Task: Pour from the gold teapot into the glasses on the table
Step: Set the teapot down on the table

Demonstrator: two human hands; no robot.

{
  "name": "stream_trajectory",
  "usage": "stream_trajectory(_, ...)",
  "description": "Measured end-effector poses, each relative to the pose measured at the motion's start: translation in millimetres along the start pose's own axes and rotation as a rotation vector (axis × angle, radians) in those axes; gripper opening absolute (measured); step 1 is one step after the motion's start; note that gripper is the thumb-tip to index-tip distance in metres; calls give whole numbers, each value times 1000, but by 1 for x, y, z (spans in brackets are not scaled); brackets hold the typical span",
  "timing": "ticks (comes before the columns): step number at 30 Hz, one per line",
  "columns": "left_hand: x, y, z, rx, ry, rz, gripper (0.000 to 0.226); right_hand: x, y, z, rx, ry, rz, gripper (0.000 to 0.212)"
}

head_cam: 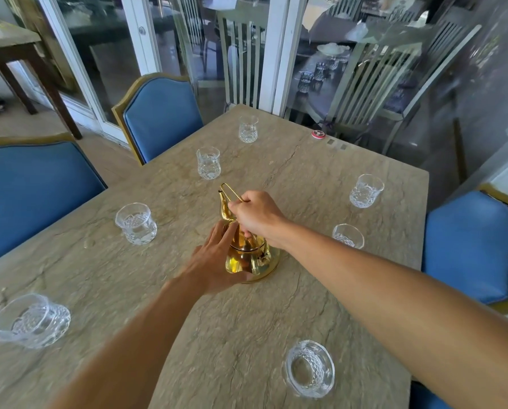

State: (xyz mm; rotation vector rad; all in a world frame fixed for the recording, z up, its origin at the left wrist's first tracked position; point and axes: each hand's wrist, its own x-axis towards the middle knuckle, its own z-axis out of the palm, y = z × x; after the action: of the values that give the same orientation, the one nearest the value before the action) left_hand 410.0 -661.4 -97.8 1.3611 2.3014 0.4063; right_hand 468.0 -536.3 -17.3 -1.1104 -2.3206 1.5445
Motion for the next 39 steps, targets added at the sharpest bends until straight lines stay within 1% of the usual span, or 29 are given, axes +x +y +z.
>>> stream_trajectory(3,-3,3,3,-50,31,-47,126,-1,-2,9,192,30,101,15)
stream_trajectory(7,-1,2,13,-156,164,-89,127,-7,-15,24,576,63,267,12)
stream_trajectory(8,-1,3,15,-178,191,-116,126,-7,-18,26,609,72,282,14)
stream_trajectory(9,-1,4,15,-193,214,-143,125,-5,-18,27,591,82,286,15)
stream_trajectory(11,-1,8,16,-212,241,-178,121,-4,-21,23,450,100,286,16)
stream_trajectory(12,0,9,16,-216,248,-187,115,-4,-23,18,332,101,282,23)
stream_trajectory(14,1,11,14,-219,271,-197,102,-7,-25,3,-18,103,217,43)
stream_trajectory(15,2,11,13,-219,275,-202,99,-9,-26,-6,-229,121,126,52)
stream_trajectory(17,3,9,9,-225,264,-206,100,-11,-27,-22,-561,134,-177,61)
stream_trajectory(18,3,7,7,-230,253,-204,101,-11,-28,-29,-674,79,-319,61)
stream_trajectory(19,4,6,5,-235,238,-203,101,-9,-27,-35,-773,-10,-405,60)
stream_trajectory(21,5,2,0,-224,210,-199,102,-4,-24,-42,-984,-196,-433,58)
stream_trajectory(22,5,0,-2,-218,204,-194,100,-2,-23,-44,-1085,-254,-419,58)
stream_trajectory(23,6,-2,-5,-216,204,-187,97,-1,-23,-45,-1163,-276,-414,57)
stream_trajectory(25,6,-5,-10,-213,209,-172,89,-3,-24,-46,-1235,-246,-435,54)
stream_trajectory(27,6,-9,-15,-209,219,-178,82,-4,-24,-47,-1258,-173,-471,47)
stream_trajectory(30,5,-19,-20,-230,235,-254,77,-6,-22,-51,-1264,-102,-470,42)
stream_trajectory(32,5,-28,-21,-277,249,-315,78,-7,-23,-51,-1233,-82,-423,40)
stream_trajectory(34,4,-32,-19,-318,252,-339,83,-6,-25,-46,-1182,-46,-368,41)
stream_trajectory(37,4,-29,-10,-337,228,-276,88,0,-26,-37,-1046,34,-279,45)
stream_trajectory(39,7,-27,-3,-348,221,-258,96,5,-26,-33,-975,77,-229,45)
